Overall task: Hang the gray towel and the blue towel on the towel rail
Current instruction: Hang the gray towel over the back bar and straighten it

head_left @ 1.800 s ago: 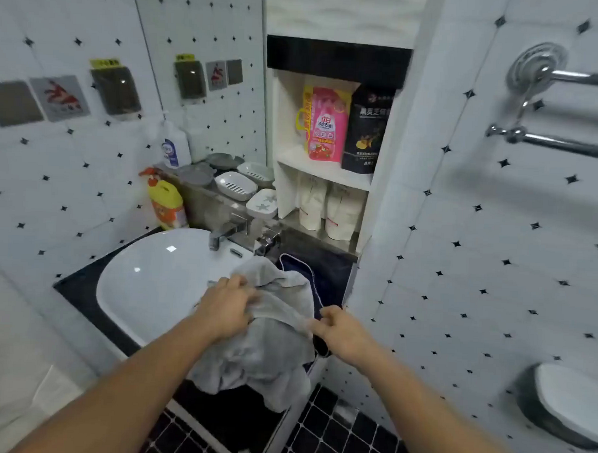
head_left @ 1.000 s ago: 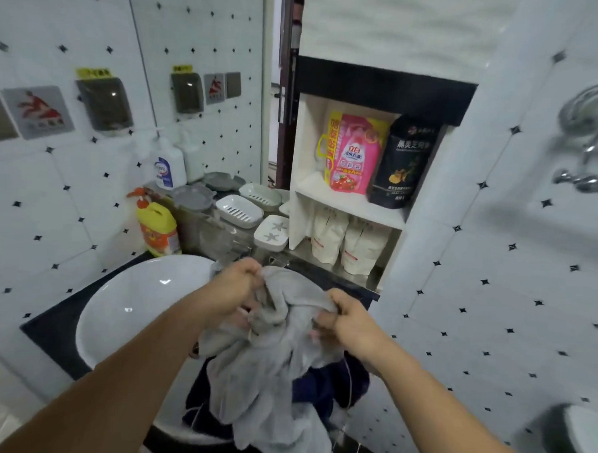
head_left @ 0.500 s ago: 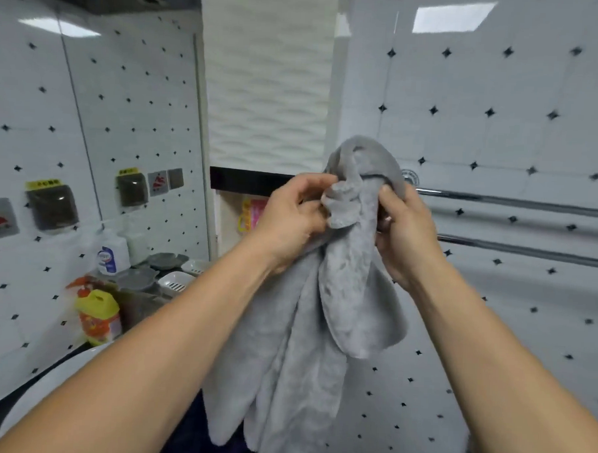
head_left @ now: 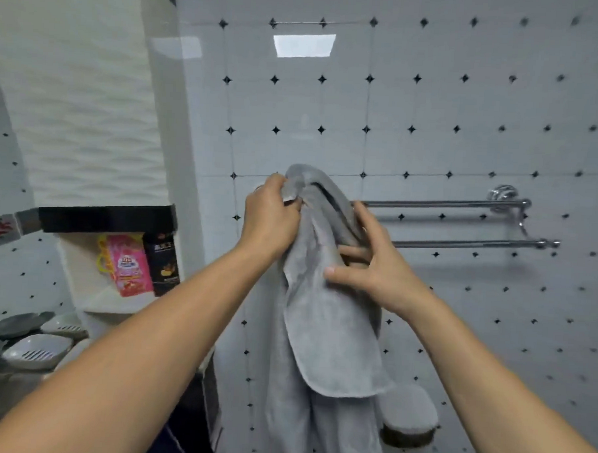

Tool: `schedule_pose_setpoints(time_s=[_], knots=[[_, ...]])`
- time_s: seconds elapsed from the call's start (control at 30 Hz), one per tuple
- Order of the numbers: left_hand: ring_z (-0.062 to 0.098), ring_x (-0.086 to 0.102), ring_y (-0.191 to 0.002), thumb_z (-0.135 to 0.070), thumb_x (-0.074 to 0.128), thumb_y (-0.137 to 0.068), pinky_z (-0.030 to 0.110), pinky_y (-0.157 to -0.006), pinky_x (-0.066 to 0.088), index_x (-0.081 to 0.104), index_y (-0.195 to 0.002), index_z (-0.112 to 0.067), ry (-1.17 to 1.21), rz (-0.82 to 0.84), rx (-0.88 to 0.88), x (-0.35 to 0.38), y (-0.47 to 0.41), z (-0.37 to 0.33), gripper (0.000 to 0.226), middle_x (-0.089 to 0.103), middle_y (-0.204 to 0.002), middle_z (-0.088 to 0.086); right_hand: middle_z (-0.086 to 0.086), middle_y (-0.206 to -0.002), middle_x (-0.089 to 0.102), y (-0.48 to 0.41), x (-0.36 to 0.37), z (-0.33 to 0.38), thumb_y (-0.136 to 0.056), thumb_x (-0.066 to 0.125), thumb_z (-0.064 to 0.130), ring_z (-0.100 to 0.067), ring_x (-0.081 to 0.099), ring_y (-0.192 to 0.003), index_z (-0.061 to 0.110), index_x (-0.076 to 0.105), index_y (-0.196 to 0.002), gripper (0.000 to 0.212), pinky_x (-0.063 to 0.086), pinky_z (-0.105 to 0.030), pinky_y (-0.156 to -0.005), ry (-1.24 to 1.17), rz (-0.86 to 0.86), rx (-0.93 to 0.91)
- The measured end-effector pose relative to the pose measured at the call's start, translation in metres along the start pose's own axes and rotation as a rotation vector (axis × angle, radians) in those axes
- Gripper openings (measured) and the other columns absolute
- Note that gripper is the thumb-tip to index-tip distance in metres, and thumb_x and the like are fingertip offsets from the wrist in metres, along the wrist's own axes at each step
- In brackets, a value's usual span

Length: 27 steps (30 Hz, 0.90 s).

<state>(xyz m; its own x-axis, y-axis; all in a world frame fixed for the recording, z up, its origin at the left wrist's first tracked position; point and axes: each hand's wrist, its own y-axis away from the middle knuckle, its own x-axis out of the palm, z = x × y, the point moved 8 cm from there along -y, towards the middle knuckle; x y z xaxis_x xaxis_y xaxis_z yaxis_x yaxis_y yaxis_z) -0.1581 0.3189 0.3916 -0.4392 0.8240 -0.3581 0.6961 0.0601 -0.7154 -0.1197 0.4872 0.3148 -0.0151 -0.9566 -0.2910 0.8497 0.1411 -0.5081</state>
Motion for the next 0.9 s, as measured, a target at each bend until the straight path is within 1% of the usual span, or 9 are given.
schedule_pose_setpoints(time_s=[0.17,0.37,0.43,0.5,0.6,0.67,0.73,0.8,0.9], knots=[[0.035,0.061,-0.096,-0.019,0.057,-0.088,0.03,-0.071,0.043,0.062,-0.102,-0.004,0.135,0.02,-0.336,0.041,-0.005,0.023,0.021,0.066,-0.102,0.019,0.037,-0.145,0.006,0.057,-0.019,-0.07,-0.046,0.086,0.065,0.006,0.041,-0.127,0.067,0.002,-0.141,0.127,0.043,-0.03,-0.102,0.358,0.026,0.096],[0.031,0.068,-0.087,0.011,0.054,-0.081,0.05,-0.086,0.057,0.061,-0.093,0.002,0.737,0.009,-0.716,0.087,0.011,0.026,0.016,0.064,-0.089,0.017,0.027,-0.139,0.033,0.085,0.009,-0.1,-0.051,0.072,0.076,-0.003,0.051,-0.11,0.059,0.011,-0.144,0.113,0.048,-0.039,-0.089,0.591,-0.124,0.177],[0.029,0.067,-0.078,0.015,0.051,-0.08,0.046,-0.078,0.058,0.058,-0.089,0.001,0.824,-0.006,-0.763,0.094,0.013,0.025,0.018,0.062,-0.082,0.016,0.012,-0.118,0.059,0.077,0.005,-0.103,-0.077,0.068,0.05,-0.012,0.057,-0.099,0.037,0.053,-0.125,0.052,0.049,-0.036,-0.082,0.482,-0.223,0.153],[0.024,0.063,-0.063,0.017,0.05,-0.079,0.035,-0.063,0.057,0.059,-0.092,0.001,0.859,-0.013,-0.772,0.096,0.013,0.031,0.023,0.061,-0.076,0.015,-0.001,-0.083,0.069,0.068,-0.015,-0.115,-0.089,0.061,0.018,-0.018,0.061,-0.081,0.012,0.064,-0.088,0.008,0.049,-0.031,-0.068,0.157,-0.412,0.238],[0.022,0.061,-0.059,0.008,0.055,-0.081,0.024,-0.046,0.054,0.061,-0.088,-0.003,0.658,0.045,-0.694,0.086,0.016,0.049,0.015,0.063,-0.074,0.013,-0.006,-0.073,0.075,0.054,-0.039,-0.123,-0.089,0.057,0.008,-0.021,0.07,-0.07,0.01,0.072,-0.074,0.021,0.056,-0.028,-0.056,-0.416,-0.597,0.392],[0.026,0.063,-0.068,0.003,0.059,-0.078,0.035,-0.056,0.057,0.062,-0.092,-0.002,0.434,0.157,-0.637,0.084,0.026,0.065,0.015,0.064,-0.08,0.017,-0.013,-0.082,0.077,0.034,-0.042,-0.117,-0.091,0.052,0.016,-0.029,0.073,-0.075,0.012,0.074,-0.08,0.026,0.061,-0.038,-0.062,-0.618,-0.549,0.461],[0.029,0.06,-0.068,0.002,0.061,-0.075,0.039,-0.058,0.052,0.06,-0.092,-0.007,0.288,0.323,-0.617,0.093,0.042,0.077,0.02,0.06,-0.081,0.018,-0.017,-0.088,0.076,0.011,-0.04,-0.104,-0.094,0.047,0.025,-0.034,0.072,-0.079,0.012,0.072,-0.089,0.028,0.06,-0.048,-0.072,-0.647,-0.444,0.508],[0.029,0.058,-0.064,-0.001,0.061,-0.076,0.035,-0.055,0.051,0.054,-0.112,-0.02,0.194,0.52,-0.62,0.105,0.061,0.082,0.041,0.058,-0.087,0.014,-0.013,-0.068,0.071,-0.008,-0.036,-0.095,-0.096,0.046,0.023,-0.027,0.068,-0.06,0.011,0.066,-0.08,0.028,0.059,-0.038,-0.056,-0.596,-0.363,0.524],[0.017,0.061,-0.1,-0.014,0.066,-0.07,0.026,-0.07,0.048,0.04,-0.141,-0.031,0.175,0.722,-0.43,0.117,0.067,0.063,0.078,0.054,-0.127,0.005,-0.002,-0.048,0.054,-0.03,-0.025,-0.074,-0.096,0.048,0.02,-0.017,0.054,-0.042,0.011,0.055,-0.072,0.027,0.044,-0.023,-0.044,-0.485,-0.168,0.481]])
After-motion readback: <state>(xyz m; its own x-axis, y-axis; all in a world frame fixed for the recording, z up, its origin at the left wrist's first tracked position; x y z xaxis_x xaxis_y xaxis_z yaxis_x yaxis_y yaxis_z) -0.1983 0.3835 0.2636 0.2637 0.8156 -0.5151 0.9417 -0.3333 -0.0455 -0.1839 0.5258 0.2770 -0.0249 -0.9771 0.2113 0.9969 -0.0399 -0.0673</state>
